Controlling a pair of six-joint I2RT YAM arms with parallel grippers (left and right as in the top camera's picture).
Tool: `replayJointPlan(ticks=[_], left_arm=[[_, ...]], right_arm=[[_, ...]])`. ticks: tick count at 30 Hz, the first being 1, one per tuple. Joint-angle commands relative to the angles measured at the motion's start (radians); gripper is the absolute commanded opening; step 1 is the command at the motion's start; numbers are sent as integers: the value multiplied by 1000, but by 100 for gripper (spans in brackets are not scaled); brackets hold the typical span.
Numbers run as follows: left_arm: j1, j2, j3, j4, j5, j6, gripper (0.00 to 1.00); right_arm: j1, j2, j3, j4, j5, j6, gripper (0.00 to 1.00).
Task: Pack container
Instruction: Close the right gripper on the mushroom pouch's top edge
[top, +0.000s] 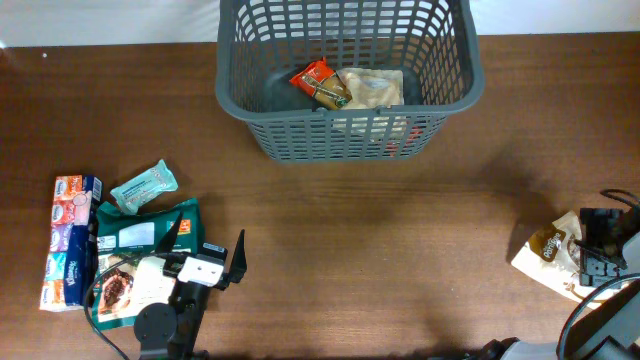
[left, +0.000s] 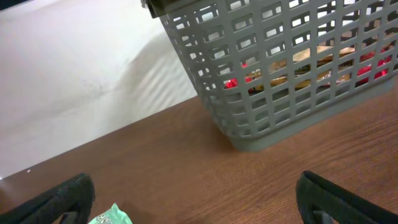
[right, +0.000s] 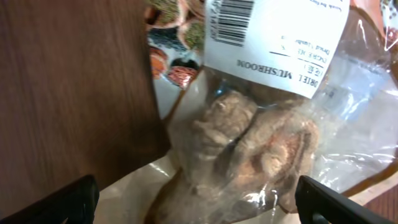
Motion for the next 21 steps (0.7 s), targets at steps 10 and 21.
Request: replayJointPlan(ticks=[10,21], left_arm=[[-4,-7,-2,-8,-3,-10,99],[-4,-7,-2,-8,-3,-10,99]], right_arm=[[4,32,-5,-14,27,39,99],[4,32,-6,-69,92,114,99]])
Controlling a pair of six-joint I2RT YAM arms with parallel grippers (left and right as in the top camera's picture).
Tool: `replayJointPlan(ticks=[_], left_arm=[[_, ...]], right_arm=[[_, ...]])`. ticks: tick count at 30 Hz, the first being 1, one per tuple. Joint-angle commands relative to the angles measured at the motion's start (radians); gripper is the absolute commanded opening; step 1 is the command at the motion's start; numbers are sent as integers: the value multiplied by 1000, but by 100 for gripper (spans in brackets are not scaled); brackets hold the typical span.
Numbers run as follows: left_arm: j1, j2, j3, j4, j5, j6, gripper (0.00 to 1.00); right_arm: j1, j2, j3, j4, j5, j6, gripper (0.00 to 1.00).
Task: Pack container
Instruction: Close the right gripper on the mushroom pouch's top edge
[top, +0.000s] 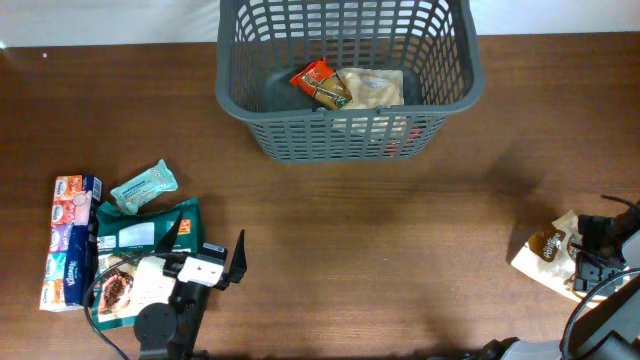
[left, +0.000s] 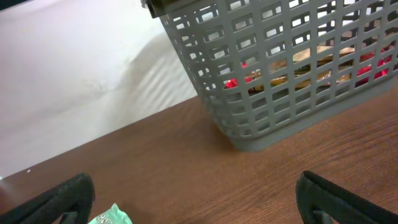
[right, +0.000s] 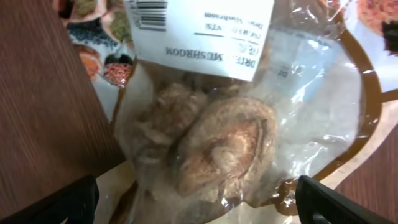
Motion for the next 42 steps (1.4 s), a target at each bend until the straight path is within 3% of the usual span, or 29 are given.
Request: replayJointPlan(ticks=[1,25,27,33,34,37,42], left_arm=[[-4,-7,-2,-8,-3,-10,99],[-4,-7,-2,-8,-3,-10,99],[-4,-7,-2,-8,-3,-10,99],[-4,-7,-2,-8,-3,-10,99],[-4,-7,-2,-8,-3,-10,99],[-4,-7,-2,-8,-3,-10,99],[-4,-7,-2,-8,-3,-10,99]], right_arm=[[4,10,-6,-25,63,39,99],[4,41,-25,-56,138,72,100],[4,41,-25,-52,134,71,90],[4,41,-25,-51,131,71,24],[4,41,-25,-51,131,71,18],[4,41,-25,-51,131,71,5],[5,41,-25,-51,122,67,4]])
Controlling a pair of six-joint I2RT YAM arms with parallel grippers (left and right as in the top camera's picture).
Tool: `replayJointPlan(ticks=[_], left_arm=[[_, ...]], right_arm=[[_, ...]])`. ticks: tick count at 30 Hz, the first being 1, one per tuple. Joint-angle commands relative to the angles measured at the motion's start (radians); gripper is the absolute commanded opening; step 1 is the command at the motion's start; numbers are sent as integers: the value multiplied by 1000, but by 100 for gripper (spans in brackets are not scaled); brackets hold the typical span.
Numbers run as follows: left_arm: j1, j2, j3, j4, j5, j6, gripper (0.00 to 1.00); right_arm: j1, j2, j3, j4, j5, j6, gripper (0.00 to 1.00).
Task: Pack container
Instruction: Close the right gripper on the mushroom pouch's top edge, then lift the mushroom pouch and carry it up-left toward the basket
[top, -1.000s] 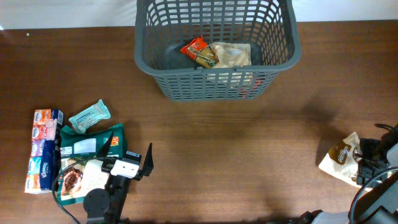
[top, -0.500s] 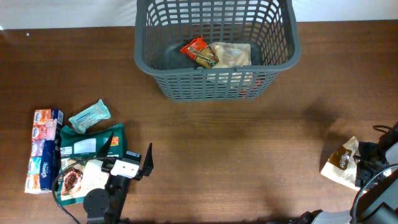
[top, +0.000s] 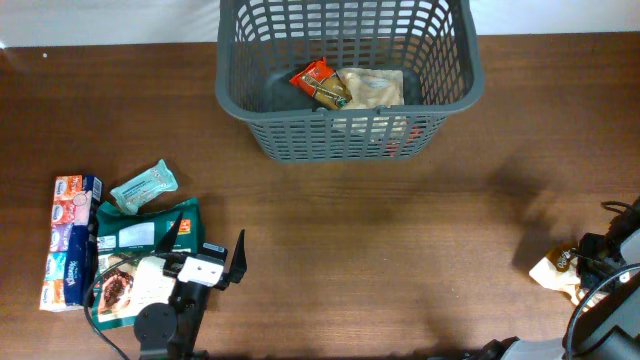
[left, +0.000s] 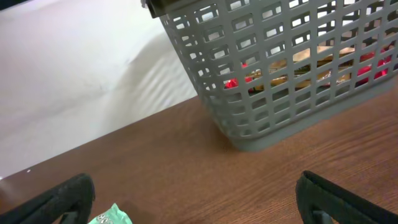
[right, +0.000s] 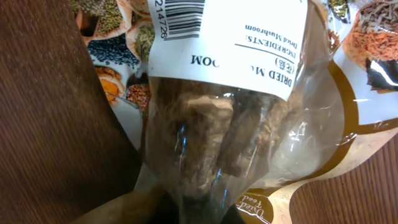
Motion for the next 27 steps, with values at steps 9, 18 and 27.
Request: replayJointPlan(ticks=[9,18,27], left_arm=[[-4,-7,-2,-8,-3,-10,99],[-4,-7,-2,-8,-3,-10,99],[-4,-7,-2,-8,-3,-10,99]], right_arm=[[6,16,19,14,-59,-148,4],[42,-38,170,-27,-55,-311,4],[187,-51,420,-83,-71,-500,4]])
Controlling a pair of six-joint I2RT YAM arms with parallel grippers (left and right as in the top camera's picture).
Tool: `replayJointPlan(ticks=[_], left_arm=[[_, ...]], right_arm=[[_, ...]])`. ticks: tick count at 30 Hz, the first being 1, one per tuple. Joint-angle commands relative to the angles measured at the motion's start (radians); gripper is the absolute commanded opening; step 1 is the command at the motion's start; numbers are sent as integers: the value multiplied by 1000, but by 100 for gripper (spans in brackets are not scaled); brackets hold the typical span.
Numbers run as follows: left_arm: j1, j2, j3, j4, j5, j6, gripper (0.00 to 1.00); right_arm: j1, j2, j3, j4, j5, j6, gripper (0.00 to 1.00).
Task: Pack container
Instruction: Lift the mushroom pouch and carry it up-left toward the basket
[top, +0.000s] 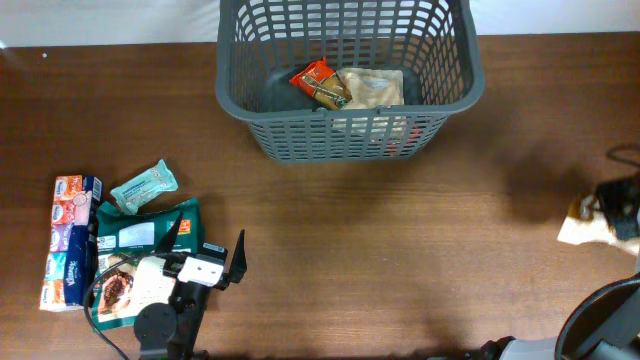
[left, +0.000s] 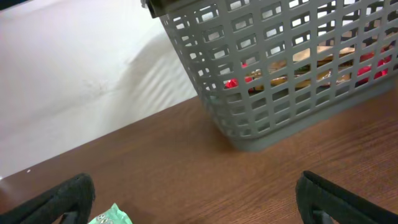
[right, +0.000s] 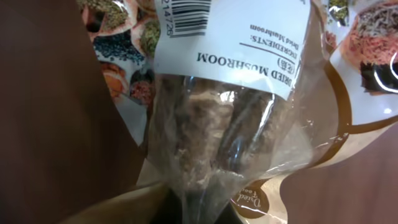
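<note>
The grey slatted basket stands at the far middle of the table with a red snack pack and a pale bag inside. At the table's right edge my right gripper is shut on the dried mushroom bag, which fills the right wrist view and hangs pinched at its lower end. My left gripper stands open near the front left, nothing between its fingers, facing the basket.
At the front left lie a tissue multipack, a mint-green wrapper, a dark green pouch and a white-labelled pack, right beside the left arm. Brown table spans the view.
My right gripper with the mushroom bag is now farther back along the right edge and off the table. The left arm and the items at the left are unchanged.
My right gripper was open over the mushroom bag lying at the front right. It stayed open over the bag, then was shut on its end. Now the bag hangs from it, farther back at the right edge. The left arm has stayed still.
</note>
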Motion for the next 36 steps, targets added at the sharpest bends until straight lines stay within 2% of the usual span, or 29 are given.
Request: replayJointPlan(ticks=[1,5,13,16,26,36], left_arm=[[-4,-7,-2,-8,-3,-10,99],[-4,-7,-2,-8,-3,-10,99],[-4,-7,-2,-8,-3,-10,99],[-4,-7,-2,-8,-3,-10,99],[-4,-7,-2,-8,-3,-10,99],[-4,-7,-2,-8,-3,-10,99]], right_arm=[[78,-32,128,-21,-12,-149,4],[180,-32,284,-58,-12,-275,4],[331,-32,526,-116,-18,-392,3],[381,-32,586,-116,-93,-444,4],[485,-32,641,-60,-354,-523,4],[586,-32,690,42,-377,-522,4]])
